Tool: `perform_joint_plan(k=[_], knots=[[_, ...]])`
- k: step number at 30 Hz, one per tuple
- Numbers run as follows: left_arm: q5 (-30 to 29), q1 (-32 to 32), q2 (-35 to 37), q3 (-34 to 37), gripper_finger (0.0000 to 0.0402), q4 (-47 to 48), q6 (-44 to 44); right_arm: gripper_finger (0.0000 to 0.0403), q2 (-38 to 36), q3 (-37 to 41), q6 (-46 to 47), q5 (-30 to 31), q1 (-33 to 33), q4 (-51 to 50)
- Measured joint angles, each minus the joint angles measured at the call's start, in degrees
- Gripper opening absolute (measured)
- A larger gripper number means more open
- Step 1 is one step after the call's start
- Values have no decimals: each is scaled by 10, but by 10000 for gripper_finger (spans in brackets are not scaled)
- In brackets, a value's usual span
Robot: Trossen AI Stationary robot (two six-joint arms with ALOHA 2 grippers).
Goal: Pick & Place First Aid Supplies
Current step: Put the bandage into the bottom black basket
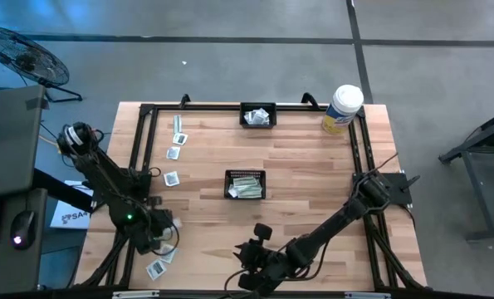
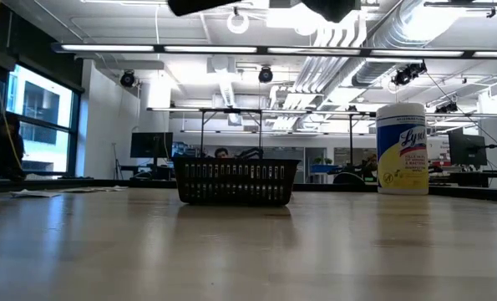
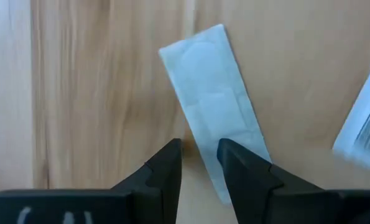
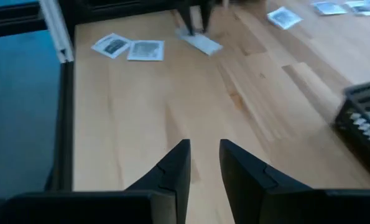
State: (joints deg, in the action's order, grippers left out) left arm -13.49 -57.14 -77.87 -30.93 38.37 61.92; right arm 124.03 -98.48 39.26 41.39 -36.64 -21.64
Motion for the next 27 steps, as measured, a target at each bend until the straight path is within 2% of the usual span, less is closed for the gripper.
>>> perform_joint_plan(k=[6,11,16,18,23,25,27], knots=[[-110,6,-24,-12,113,-123,-112,79,0,0,-36,-21,32,51],[-169,49,-70,-13,113,-202,-141,79,8,-1,-54,-47,53,73],[-188,116,-129,-14,113,-331,-204,81,53,0,-95,-118,68,120],[-187,137,-139,-14,113,-389,-223,89,71,0,-95,-124,70,150],[-170,171,-140,-24,113,-456,-270,112,96,0,-81,-62,65,152],[-171,171,-129,-45,113,-445,-287,117,96,0,-51,-25,59,130],[-166,170,-111,-68,113,-389,-289,118,97,0,-33,2,56,127]])
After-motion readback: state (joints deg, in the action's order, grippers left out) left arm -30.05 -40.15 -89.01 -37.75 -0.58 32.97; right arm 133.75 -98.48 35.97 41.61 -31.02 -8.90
